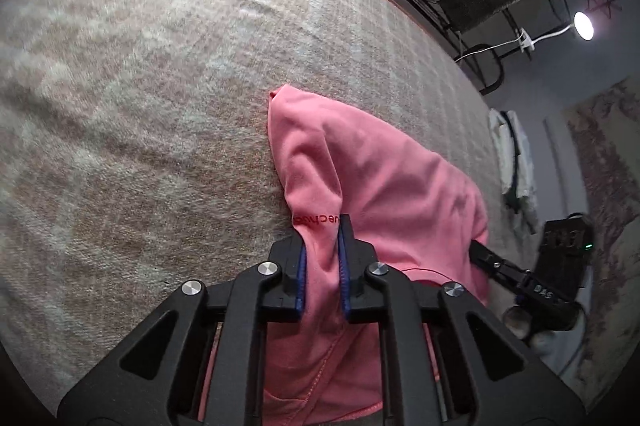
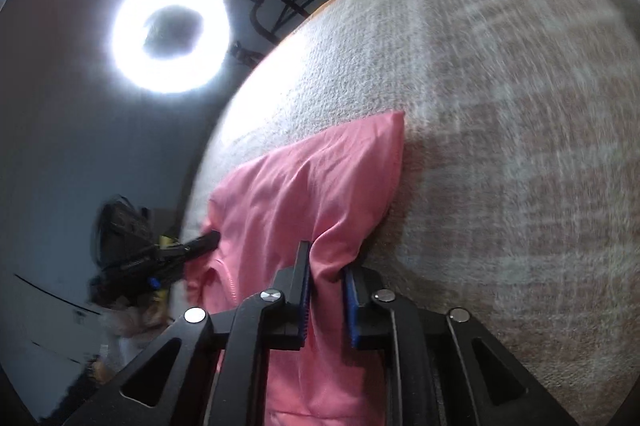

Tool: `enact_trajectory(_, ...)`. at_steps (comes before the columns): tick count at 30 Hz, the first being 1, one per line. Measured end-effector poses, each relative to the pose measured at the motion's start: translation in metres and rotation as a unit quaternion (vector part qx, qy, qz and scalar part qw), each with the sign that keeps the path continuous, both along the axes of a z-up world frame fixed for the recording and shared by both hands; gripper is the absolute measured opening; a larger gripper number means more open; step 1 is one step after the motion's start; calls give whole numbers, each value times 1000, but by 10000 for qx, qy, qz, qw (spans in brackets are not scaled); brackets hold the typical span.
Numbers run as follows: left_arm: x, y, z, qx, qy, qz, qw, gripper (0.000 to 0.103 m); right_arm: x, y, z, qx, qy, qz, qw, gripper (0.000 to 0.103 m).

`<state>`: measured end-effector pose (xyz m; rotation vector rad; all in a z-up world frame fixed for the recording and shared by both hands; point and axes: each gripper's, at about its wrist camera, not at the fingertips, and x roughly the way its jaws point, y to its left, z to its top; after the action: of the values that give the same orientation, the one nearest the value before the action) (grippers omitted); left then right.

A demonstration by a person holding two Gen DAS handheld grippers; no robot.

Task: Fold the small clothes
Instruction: 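Grip the folded pink bundle with both tools and lift it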

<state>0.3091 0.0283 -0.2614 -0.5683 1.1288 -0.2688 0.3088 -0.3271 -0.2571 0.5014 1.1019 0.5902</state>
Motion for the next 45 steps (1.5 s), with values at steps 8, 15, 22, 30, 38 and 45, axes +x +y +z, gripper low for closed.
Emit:
enact_trajectory(8, -26, -48, 42, 1615, -1005, -368, 9811, 7, -17, 18, 35, -1074, -486, 29, 9930, 6)
enact_trajectory(15, -45, -69, 74, 2047, -1601, -454, 9646, 7, -38, 24, 72, -1298, -995, 96, 9865, 5)
enact_trajectory(22, -57, -88, 96, 2115, -1988, -575, 9552, 7, -57, 12, 104, -1503, -1444, 6, 9780, 5)
enact_trajectory(30, -48, -124, 110, 1881, -2165, -840, 9543, 7, -53, -2, 121, -1573, -1546, -218, 9751, 5)
enact_trajectory(38, -29, -193, 126, 1581, -2385, -1253, 9500, 7, -47, -71, 137, -1608, -1563, -680, 9722, 5)
enact_trajectory(45, -1, -268, 131, 1393, -2481, -1651, 9443, 7, -42, -142, 149, -1699, -1599, -1182, 9652, 5)
